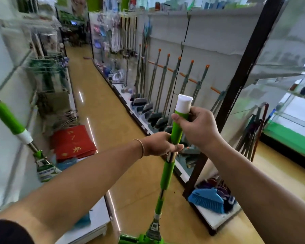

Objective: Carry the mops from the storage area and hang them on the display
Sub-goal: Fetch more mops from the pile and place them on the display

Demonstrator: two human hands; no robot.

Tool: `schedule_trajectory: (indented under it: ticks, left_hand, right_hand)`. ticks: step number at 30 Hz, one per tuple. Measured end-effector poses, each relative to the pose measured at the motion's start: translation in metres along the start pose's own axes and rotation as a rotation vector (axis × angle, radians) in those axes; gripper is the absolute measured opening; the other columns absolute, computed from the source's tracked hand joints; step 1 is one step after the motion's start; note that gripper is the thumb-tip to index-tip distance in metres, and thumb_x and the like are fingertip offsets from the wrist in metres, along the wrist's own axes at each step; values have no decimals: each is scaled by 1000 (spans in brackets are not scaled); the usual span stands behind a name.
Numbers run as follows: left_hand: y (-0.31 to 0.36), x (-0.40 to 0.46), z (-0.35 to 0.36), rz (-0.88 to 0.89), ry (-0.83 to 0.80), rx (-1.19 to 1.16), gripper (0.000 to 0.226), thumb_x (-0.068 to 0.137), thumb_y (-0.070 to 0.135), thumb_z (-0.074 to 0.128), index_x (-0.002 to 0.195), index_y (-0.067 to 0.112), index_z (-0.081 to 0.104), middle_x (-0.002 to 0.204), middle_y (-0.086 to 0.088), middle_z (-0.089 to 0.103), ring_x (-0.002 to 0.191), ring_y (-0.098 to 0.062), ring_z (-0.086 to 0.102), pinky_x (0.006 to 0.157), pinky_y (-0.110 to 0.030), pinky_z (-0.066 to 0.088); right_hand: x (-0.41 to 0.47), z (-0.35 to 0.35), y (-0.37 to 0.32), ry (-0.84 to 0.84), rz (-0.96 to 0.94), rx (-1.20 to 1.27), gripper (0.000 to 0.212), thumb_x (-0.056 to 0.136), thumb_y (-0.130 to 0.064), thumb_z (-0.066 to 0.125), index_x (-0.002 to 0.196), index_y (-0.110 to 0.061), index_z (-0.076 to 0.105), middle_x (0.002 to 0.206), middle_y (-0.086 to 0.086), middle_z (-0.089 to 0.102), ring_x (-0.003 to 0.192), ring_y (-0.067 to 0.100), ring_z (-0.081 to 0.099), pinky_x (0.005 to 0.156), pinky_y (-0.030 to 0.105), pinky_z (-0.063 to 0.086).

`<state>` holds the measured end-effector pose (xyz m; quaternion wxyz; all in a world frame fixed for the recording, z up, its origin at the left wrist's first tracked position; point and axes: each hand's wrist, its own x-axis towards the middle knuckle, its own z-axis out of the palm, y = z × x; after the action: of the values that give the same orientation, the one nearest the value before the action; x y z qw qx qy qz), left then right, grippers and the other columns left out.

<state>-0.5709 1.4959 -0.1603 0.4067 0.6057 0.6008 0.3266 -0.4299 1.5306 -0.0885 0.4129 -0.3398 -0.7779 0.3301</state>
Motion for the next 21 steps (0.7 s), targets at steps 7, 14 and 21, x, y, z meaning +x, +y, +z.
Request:
schedule_trajectory:
  ticks: [7, 14, 21]
  left_hand:
    - [-10, 76, -53, 14, -35, -12, 40, 92, 36, 60, 99, -3, 65, 101, -23, 68, 84, -23, 59, 82, -39, 48]
    - [-24, 128, -118, 10, -13, -1, 32, 92, 39, 60, 92, 8, 68, 100, -17, 70, 98, -31, 65, 93, -45, 50]
    - [-47, 148, -174, -29, 101, 13, 40, 88, 46, 61, 90, 7, 68, 97, -18, 70, 91, -32, 66, 93, -53, 49]
  right_hand:
    - [89, 18, 31, 0, 36, 29, 17, 84, -25, 80, 95, -16, 71, 79, -4, 74, 70, 3, 71, 72, 29, 59]
    - [167, 50, 36, -33, 8, 20, 15, 87, -27, 76, 96, -18, 67, 87, 4, 74, 81, 17, 72, 80, 40, 61]
    - [227, 94, 31, -125, -78, -2, 12, 89, -27, 74, 94, -20, 65, 81, -3, 72, 73, 7, 70, 68, 25, 57]
